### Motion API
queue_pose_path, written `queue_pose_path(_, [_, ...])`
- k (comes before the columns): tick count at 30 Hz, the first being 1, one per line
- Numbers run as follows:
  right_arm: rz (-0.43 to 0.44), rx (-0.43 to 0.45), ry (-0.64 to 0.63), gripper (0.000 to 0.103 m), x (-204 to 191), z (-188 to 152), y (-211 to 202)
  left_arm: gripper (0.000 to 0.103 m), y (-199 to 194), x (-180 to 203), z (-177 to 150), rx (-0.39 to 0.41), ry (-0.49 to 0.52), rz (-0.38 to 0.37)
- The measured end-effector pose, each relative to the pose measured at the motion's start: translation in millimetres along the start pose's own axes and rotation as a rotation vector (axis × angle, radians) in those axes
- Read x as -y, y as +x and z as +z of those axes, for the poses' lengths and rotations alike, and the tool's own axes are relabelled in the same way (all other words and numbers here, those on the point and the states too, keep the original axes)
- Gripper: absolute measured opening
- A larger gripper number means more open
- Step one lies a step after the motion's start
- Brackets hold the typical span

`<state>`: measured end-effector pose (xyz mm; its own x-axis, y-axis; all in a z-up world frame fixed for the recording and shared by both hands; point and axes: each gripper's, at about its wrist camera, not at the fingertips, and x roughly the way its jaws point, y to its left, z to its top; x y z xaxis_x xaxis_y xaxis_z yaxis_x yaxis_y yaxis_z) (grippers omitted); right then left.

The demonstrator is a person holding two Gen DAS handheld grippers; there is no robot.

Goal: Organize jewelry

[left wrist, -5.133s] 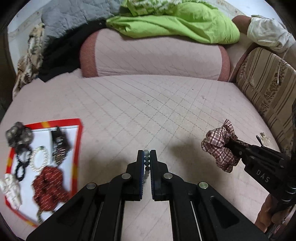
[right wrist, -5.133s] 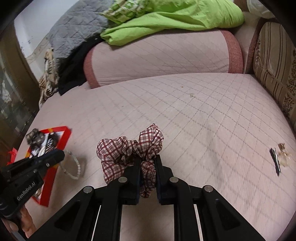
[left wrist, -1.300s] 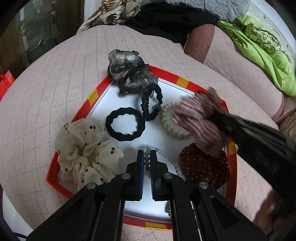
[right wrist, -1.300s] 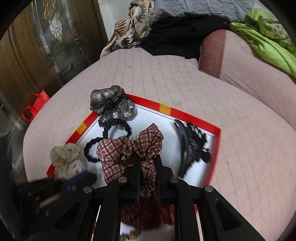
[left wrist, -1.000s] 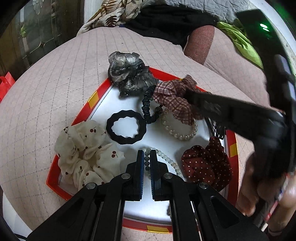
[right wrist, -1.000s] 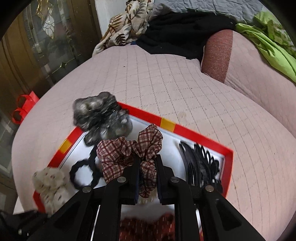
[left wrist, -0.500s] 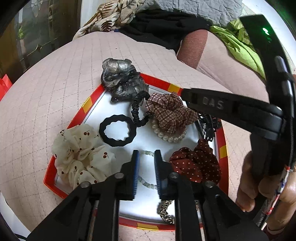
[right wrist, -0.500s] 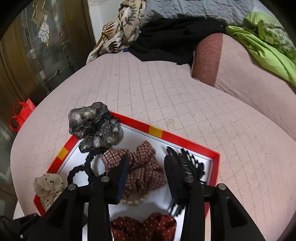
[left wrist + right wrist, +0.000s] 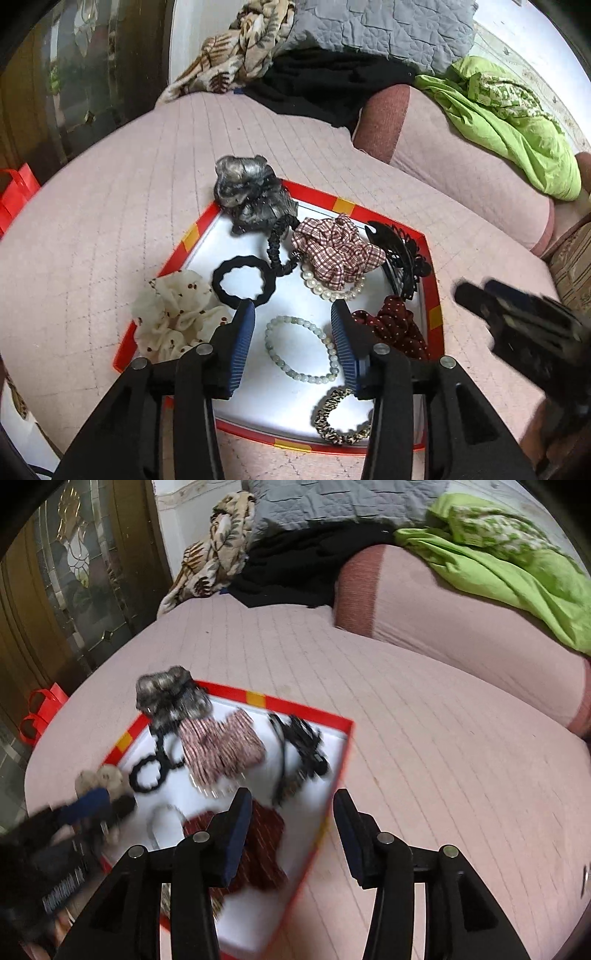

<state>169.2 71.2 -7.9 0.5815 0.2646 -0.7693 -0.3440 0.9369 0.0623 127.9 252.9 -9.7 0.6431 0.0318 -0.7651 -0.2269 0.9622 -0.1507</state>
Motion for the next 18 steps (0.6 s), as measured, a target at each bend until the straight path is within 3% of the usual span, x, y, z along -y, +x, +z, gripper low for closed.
queue_pose_path(5, [-0.068,0.001,0.009,0.050,9,-31,-23,0.048,-13,8,-8,0.043,0.031,0.056])
queue_pose_path(10, [-0.079,-0.001,0.043,0.053,18,-59,-45,0.075,-51,22,-23,0.158,0.085,0.144])
queue_pose_path(18, [-0.082,0.004,0.074,0.056,25,-89,-70,0.102,-133,43,-47,0.375,0.115,0.256])
